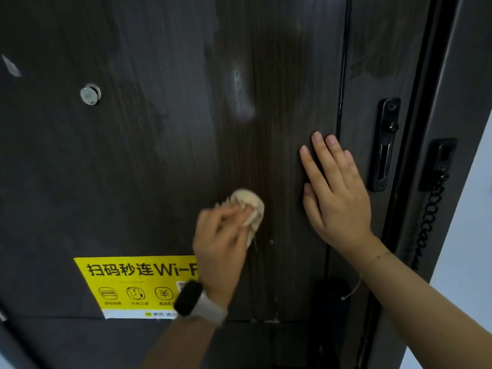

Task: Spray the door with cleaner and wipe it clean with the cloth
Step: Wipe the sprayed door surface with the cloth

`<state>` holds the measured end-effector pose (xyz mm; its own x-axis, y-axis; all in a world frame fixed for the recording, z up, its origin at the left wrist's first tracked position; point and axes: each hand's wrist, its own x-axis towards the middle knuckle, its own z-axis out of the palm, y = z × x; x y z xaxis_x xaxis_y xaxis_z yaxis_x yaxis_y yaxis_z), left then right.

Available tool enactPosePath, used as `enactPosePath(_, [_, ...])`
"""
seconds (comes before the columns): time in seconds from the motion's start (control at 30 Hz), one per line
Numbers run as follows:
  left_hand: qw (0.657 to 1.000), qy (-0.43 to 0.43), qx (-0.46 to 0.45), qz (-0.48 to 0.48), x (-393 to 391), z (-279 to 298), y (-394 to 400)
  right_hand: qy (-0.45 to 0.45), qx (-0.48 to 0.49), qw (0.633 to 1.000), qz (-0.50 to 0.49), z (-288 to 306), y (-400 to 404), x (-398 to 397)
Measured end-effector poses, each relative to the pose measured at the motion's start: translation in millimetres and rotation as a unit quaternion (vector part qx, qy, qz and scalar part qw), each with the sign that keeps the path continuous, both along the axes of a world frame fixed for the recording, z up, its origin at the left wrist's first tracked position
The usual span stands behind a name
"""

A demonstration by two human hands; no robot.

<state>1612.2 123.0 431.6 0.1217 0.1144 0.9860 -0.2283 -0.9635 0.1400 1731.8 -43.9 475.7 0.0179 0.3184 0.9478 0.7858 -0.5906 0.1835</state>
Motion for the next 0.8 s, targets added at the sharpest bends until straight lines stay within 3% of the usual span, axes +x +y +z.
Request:
enactPosePath(0.1, [0.999,-0.011,-0.047,0.001,6.4,5.6,-10.7,0.003,-0.002,1.0,0.0,0.3,0.4,-1.6])
enactPosePath(0.23, [0.995,-0.089,-0.027,-0.018,23.3,102.6,-13.9,0.002,0.0,1.0,0.001,1.2,0.6,-1.6])
enactPosePath(0.3, [0.992,-0.116,-0.035,-0.022,30.1,124.7,-13.9,0.0,0.004,1.0,0.002,0.9,0.7,-1.1])
enactPosePath(0.37, [0.991,-0.126,-0.049,-0.012,31.6,100.4,-17.8,0.0,0.004,1.0,0.006,0.3,0.7,-0.5])
enactPosePath(0.53, [0.992,-0.031,-0.124,0.012,15.4,-66.2,-29.8,0.0,0.006,1.0,0.011,-0.3,0.1,0.3])
enactPosePath(0.6, [0.989,-0.012,-0.149,0.005,10.1,-97.5,-34.8,-0.002,0.008,1.0,0.004,1.2,-0.6,0.2])
enactPosePath(0.7, [0.987,-0.019,-0.157,0.003,10.1,-77.2,-36.4,0.003,0.014,1.0,0.009,-0.3,-0.8,-0.7])
enactPosePath(0.8, [0.984,-0.077,-0.163,-0.003,21.0,-6.3,-27.9,0.023,0.02,1.0,0.003,-23.1,-4.3,1.7])
